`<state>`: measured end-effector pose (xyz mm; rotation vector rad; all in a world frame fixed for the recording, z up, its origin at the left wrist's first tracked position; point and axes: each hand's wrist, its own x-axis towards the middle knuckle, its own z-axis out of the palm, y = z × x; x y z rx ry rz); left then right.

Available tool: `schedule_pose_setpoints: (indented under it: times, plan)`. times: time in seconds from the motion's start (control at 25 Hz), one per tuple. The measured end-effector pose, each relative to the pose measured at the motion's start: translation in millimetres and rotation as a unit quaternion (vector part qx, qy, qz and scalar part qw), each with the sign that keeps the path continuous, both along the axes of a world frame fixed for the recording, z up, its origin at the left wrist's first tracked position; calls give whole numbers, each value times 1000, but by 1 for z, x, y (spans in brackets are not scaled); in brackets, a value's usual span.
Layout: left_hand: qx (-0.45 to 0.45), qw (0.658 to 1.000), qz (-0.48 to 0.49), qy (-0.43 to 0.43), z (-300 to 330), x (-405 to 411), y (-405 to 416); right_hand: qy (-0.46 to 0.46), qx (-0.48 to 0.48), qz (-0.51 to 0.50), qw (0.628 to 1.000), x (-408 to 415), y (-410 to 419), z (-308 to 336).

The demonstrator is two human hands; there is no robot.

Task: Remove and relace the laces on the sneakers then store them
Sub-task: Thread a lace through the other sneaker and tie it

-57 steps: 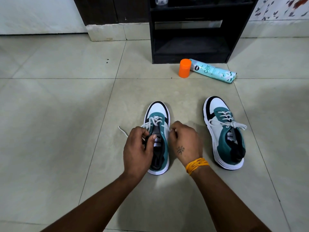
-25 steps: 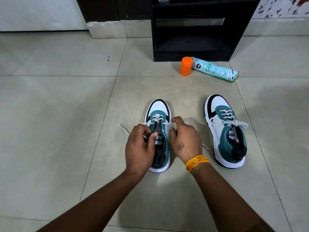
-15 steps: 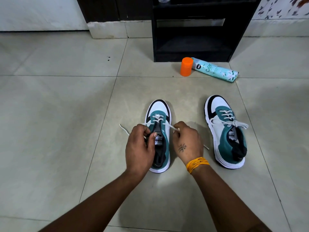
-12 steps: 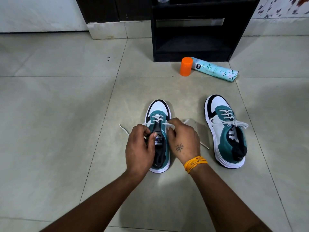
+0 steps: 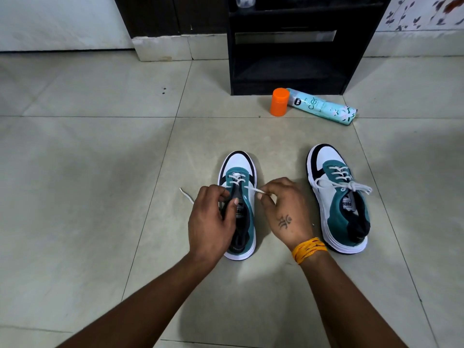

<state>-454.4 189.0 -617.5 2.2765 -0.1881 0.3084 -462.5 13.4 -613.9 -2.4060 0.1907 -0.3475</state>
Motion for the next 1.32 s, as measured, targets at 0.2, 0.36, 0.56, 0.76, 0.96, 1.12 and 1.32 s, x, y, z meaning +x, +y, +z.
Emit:
schedule_pose_setpoints:
  times: [0.2, 0.36, 0.56, 0.76, 0.96, 1.12, 1.32]
  plan:
    - [100, 991, -86, 5, 31, 18, -14, -16, 162, -21, 986, -6, 9, 39]
    - [76, 987, -145, -8, 53, 24, -28, -42, 226, 11, 973, -12, 17, 66]
    - [-56, 992, -111, 13, 66, 21, -17, -61, 249, -7, 967, -12, 14, 72]
    - [-131, 987, -86, 41, 93, 19, -15, -8, 221, 111, 969, 1, 16, 75]
    - [-216, 973, -53, 69, 105, 26, -10, 11, 190, 50, 980, 3, 17, 63]
    - [-239, 966, -46, 86, 101, 32, -2, 43, 29, -37, 998, 0, 4, 51]
    - [-253, 958, -75, 110, 100, 25, -8, -55, 143, 72, 986, -2, 27, 75]
